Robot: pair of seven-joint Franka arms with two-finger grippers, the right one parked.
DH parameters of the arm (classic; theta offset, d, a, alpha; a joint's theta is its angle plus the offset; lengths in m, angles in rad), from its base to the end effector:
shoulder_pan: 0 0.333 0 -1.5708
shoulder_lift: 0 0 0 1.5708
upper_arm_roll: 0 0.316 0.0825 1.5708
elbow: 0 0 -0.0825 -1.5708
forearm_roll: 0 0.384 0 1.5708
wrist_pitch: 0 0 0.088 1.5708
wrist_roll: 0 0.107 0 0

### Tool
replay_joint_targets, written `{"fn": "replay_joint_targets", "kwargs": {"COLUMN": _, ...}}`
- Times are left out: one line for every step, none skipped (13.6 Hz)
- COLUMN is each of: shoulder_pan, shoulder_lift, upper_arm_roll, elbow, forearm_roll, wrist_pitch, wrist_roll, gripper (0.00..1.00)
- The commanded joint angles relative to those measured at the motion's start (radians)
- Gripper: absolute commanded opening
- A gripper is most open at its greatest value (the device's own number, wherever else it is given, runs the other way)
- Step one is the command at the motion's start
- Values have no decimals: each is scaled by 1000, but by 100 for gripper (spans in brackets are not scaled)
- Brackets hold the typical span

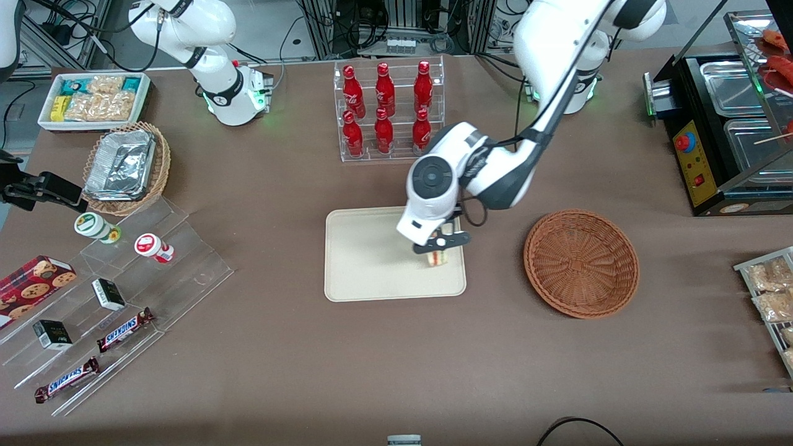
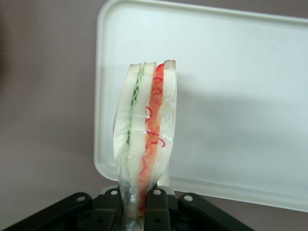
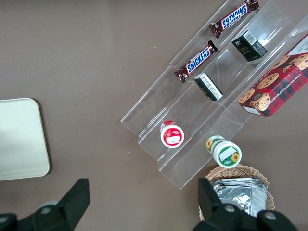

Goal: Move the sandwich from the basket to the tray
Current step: 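Lower the held sandwich onto the cream tray's centre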

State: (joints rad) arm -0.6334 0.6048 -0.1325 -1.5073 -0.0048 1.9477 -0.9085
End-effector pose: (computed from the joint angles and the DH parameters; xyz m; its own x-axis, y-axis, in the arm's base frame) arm 0.5055 -0.4676 0.3019 0.9731 0.1653 -0.1604 0.1547 -0.9850 -0.0769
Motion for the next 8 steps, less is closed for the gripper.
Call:
{"fn": "replay_joint_targets", "kwargs": {"shoulder_pan": -29, "shoulder_lift": 44, "upper_arm_roll": -5, "elbow": 82, "forearm_roll": -7, "wrist_pitch": -19, "wrist_roll": 5, "gripper": 0}}
{"fn": "replay_joint_targets", "kwargs": {"shoulder_pan": -29, "shoulder_lift": 56, "upper_arm_roll": -24, "elbow": 93, "forearm_roll": -7, "wrist_pitch": -12, "wrist_roll": 3, "gripper": 0}}
{"fn": "replay_joint_targets", "kwargs": {"shoulder_pan": -31, "shoulder_lift": 76, "upper_arm_roll": -39, "elbow": 125, "forearm_roll": -7, "wrist_pitch": -1, "wrist_roll": -7, "gripper": 0}}
{"fn": "replay_joint_targets", "kwargs": {"shoulder_pan": -31, "shoulder_lift": 99, "upper_arm_roll": -45, "elbow": 157, "forearm_roll": -7, "wrist_pitch": 2, "wrist_roll": -12, "gripper": 0}}
{"fn": "replay_joint_targets", "kwargs": {"shoulder_pan": -35, "shoulder_lift": 122, "upper_arm_roll": -47, "elbow": 188, "forearm_roll": -7, "wrist_pitch": 0, "wrist_roll": -13, "gripper": 0}}
{"fn": "replay_joint_targets", "kwargs": {"shoulder_pan": -49, "shoulder_lift": 137, "upper_arm_roll": -47, "elbow": 197, "forearm_roll": -7, "wrist_pitch": 2, "wrist_roll": -17, "gripper": 0}}
{"fn": "replay_joint_targets", "kwargs": {"shoulder_pan": -51, "shoulder_lift": 148, "upper_arm_roll": -45, "elbow": 200, "forearm_roll": -6, "wrist_pitch": 8, "wrist_roll": -21, "gripper": 0}}
{"fn": "replay_joint_targets", "kwargs": {"shoulder_pan": -51, "shoulder_lift": 154, "upper_arm_roll": -45, "elbow": 200, "forearm_roll": -6, "wrist_pitch": 23, "wrist_roll": -20, "gripper": 0}}
